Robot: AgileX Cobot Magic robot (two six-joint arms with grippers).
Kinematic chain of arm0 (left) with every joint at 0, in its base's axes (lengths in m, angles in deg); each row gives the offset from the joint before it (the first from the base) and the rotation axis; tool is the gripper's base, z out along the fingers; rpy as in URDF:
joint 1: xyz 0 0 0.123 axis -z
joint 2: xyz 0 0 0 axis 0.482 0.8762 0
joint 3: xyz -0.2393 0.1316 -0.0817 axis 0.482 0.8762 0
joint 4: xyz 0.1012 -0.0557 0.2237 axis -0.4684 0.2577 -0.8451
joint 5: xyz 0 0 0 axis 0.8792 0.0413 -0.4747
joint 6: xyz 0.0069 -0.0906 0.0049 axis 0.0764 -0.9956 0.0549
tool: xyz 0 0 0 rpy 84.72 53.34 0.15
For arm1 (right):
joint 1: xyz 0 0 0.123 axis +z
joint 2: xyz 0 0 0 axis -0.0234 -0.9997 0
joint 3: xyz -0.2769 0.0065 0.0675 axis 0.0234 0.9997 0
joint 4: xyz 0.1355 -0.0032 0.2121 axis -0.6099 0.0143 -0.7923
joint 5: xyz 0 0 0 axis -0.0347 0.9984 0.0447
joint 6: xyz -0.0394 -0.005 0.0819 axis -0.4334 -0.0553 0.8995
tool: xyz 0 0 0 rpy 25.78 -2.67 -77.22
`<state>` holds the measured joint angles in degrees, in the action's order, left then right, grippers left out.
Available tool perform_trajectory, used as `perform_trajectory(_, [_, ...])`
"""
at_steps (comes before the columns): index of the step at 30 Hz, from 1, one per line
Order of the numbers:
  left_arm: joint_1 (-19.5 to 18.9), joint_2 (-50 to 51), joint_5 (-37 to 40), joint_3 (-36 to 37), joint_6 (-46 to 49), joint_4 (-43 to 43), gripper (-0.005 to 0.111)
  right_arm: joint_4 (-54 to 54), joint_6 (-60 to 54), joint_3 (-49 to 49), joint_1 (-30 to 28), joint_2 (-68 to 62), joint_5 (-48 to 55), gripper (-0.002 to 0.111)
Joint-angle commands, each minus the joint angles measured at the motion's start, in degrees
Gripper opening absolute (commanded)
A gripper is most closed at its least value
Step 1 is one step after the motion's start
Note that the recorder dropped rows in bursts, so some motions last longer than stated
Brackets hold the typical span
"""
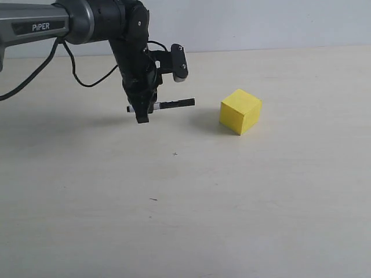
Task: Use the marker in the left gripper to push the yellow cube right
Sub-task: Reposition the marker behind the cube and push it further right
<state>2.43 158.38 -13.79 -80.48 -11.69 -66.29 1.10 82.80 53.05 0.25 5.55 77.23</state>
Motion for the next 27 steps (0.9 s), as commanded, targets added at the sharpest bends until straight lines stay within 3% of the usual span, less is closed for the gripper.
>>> perform_trajectory(1, [2.0, -0.3, 0.0, -0.4, -3.0, 1.0, 0.000, 0.3, -0.2, 0.3, -0.3, 0.4, -0.3, 0.000])
perform_trajectory(7, [6.8, -0.3, -0.9, -0.4, -3.0, 1.0, 0.000, 0.3, -0.2, 0.3, -0.3, 0.4, -0.3, 0.000])
perform_trajectory(14, [10.0, -0.3, -13.4, -0.5, -6.0, 1.0, 0.000, 0.3, -0.2, 0.3, -0.3, 0.4, -0.3, 0.000])
perform_trajectory(27, [9.5, -0.3, -3.2, -1.6, -12.1, -0.9, 0.000, 0.3, -0.2, 0.3, -0.3, 0.4, -0.3, 0.000])
